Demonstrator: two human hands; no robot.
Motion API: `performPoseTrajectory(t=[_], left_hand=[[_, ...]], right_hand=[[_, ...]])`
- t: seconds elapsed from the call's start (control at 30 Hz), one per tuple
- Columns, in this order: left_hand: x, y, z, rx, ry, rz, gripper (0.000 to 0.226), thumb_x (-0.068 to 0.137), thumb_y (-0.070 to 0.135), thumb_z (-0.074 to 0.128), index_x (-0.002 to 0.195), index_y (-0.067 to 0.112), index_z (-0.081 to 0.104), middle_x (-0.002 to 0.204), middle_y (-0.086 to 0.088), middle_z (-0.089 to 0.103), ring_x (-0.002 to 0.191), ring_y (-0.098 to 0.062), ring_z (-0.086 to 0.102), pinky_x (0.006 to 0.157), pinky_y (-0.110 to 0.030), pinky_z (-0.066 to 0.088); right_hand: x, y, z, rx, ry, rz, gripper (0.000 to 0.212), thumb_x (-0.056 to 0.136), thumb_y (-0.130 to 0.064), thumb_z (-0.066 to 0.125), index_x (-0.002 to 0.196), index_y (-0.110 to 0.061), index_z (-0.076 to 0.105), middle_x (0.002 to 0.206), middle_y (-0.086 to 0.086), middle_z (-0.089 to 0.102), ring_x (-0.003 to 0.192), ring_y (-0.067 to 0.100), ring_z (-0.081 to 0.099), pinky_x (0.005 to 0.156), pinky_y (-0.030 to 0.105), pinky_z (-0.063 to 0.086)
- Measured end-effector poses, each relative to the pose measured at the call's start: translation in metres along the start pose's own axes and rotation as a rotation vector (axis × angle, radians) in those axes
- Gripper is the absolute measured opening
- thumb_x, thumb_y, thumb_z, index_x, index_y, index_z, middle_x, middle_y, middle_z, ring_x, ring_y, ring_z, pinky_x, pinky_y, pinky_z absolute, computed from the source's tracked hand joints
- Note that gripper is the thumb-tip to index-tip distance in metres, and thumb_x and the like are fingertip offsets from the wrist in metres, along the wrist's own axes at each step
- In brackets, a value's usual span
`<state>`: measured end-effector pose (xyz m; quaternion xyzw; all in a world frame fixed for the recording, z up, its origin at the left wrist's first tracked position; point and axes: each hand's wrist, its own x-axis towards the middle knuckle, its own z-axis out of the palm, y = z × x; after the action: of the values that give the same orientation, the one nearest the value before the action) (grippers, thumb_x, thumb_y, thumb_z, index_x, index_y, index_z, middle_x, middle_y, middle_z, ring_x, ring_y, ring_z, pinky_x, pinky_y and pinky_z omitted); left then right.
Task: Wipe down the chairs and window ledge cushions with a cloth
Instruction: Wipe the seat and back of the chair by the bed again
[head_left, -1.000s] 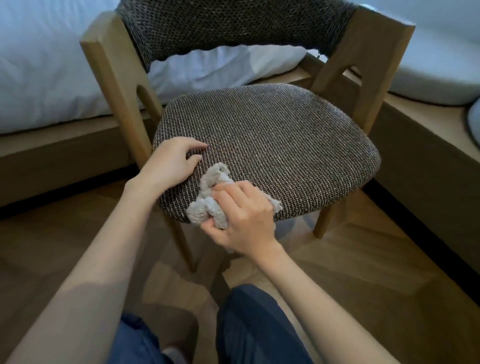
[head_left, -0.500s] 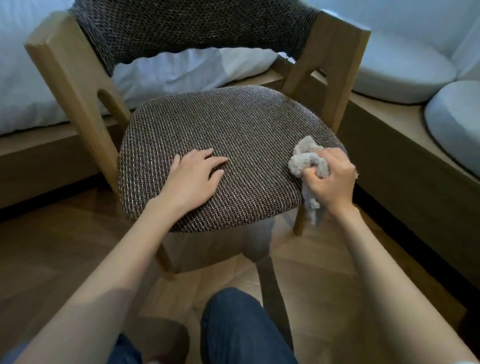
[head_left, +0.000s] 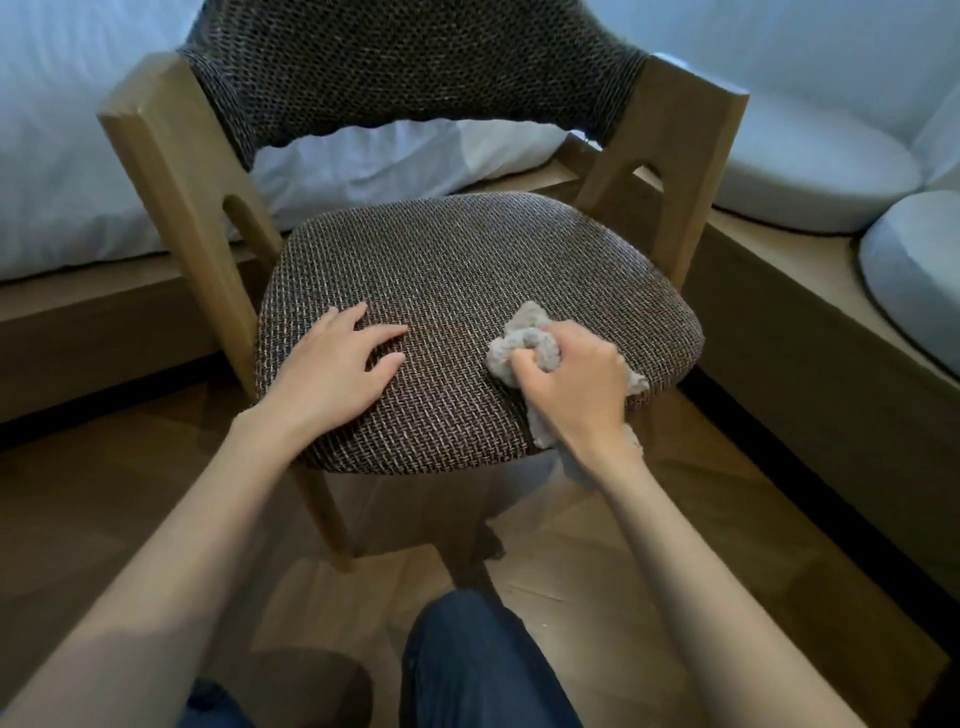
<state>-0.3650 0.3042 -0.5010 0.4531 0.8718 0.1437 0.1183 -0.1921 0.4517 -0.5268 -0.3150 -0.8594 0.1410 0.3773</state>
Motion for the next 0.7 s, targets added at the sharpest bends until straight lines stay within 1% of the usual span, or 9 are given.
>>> performPoseTrajectory(t=[0.07,0.17,0.23,0.3,0.37,0.4,0.5,0.6,0.7], left_hand=[[-0.006,-0.006,-0.009,-0.033,0.042,0.005,0.045,0.097,0.039,0.045,0.142,0.033,0.042,0.156,-0.006,0.025,0.144,-0.025,0.02,0.117,-0.044,0.019],[-0.015,-0.014,-0.029,-0.177,0.159,0.017,0.045,0.096,0.033,0.05,0.14,0.029,0.045,0.145,-0.002,0.043,0.134,-0.019,0.038,0.109,-0.036,0.031],[-0.022,-0.018,-0.044,-0.252,0.295,0.007,0.038,0.095,0.03,0.052,0.133,0.029,0.053,0.129,0.001,0.057,0.116,-0.017,0.053,0.098,-0.031,0.039],[-0.028,-0.022,-0.055,-0.275,0.457,-0.014,0.027,0.093,0.027,0.054,0.12,0.027,0.062,0.108,0.003,0.065,0.095,-0.014,0.06,0.087,-0.03,0.046],[-0.033,-0.027,-0.062,-0.248,0.585,-0.021,0.018,0.092,0.024,0.056,0.107,0.024,0.065,0.092,0.003,0.064,0.081,-0.012,0.058,0.076,-0.03,0.047],[-0.035,-0.029,-0.065,-0.239,0.63,-0.019,0.014,0.091,0.023,0.057,0.103,0.022,0.065,0.087,0.002,0.063,0.076,-0.012,0.056,0.072,-0.029,0.046],[-0.038,-0.037,-0.072,-0.243,0.743,-0.03,0.01,0.09,0.025,0.06,0.096,0.017,0.061,0.08,-0.002,0.056,0.071,-0.014,0.051,0.067,-0.03,0.045],[-0.036,-0.045,-0.078,-0.256,0.826,-0.045,0.017,0.09,0.031,0.061,0.093,0.015,0.054,0.079,-0.002,0.052,0.07,-0.014,0.047,0.066,-0.027,0.04],[-0.031,-0.056,-0.084,-0.284,0.88,-0.068,0.026,0.091,0.041,0.058,0.093,0.017,0.048,0.083,-0.002,0.05,0.074,-0.015,0.048,0.065,-0.027,0.039]], right_hand=[[-0.006,-0.025,0.015,0.046,-0.082,-0.047,0.032,0.078,-0.024,0.066,0.056,-0.019,0.043,0.056,-0.007,0.044,0.048,0.007,0.034,0.046,0.014,0.017],[-0.001,-0.049,0.033,0.138,-0.193,-0.046,0.037,0.083,-0.027,0.063,0.054,-0.02,0.04,0.053,-0.008,0.04,0.046,0.004,0.03,0.043,0.014,0.02],[0.009,-0.06,0.043,0.225,-0.244,-0.024,0.039,0.084,-0.027,0.06,0.053,-0.022,0.037,0.05,-0.009,0.039,0.044,0.004,0.029,0.039,0.017,0.027],[0.016,-0.071,0.052,0.302,-0.283,-0.015,0.038,0.084,-0.027,0.059,0.053,-0.022,0.038,0.048,-0.01,0.039,0.042,0.004,0.028,0.039,0.017,0.029],[0.02,-0.083,0.063,0.331,-0.312,-0.016,0.034,0.083,-0.028,0.056,0.055,-0.017,0.043,0.051,-0.007,0.044,0.045,0.005,0.032,0.041,0.016,0.026],[0.02,-0.088,0.068,0.338,-0.321,-0.007,0.033,0.083,-0.029,0.055,0.056,-0.012,0.046,0.054,-0.003,0.047,0.047,0.007,0.034,0.044,0.021,0.029],[0.024,-0.098,0.08,0.374,-0.319,0.006,0.033,0.084,-0.026,0.053,0.061,-0.003,0.05,0.057,0.003,0.052,0.049,0.01,0.036,0.047,0.028,0.031],[0.028,-0.1,0.089,0.372,-0.278,0.026,0.034,0.086,-0.027,0.053,0.06,-0.005,0.049,0.057,0.004,0.054,0.048,0.009,0.037,0.047,0.028,0.032],[0.037,-0.103,0.101,0.344,-0.224,0.085,0.034,0.085,-0.029,0.052,0.056,-0.014,0.045,0.054,-0.001,0.051,0.046,0.008,0.035,0.045,0.028,0.03]])
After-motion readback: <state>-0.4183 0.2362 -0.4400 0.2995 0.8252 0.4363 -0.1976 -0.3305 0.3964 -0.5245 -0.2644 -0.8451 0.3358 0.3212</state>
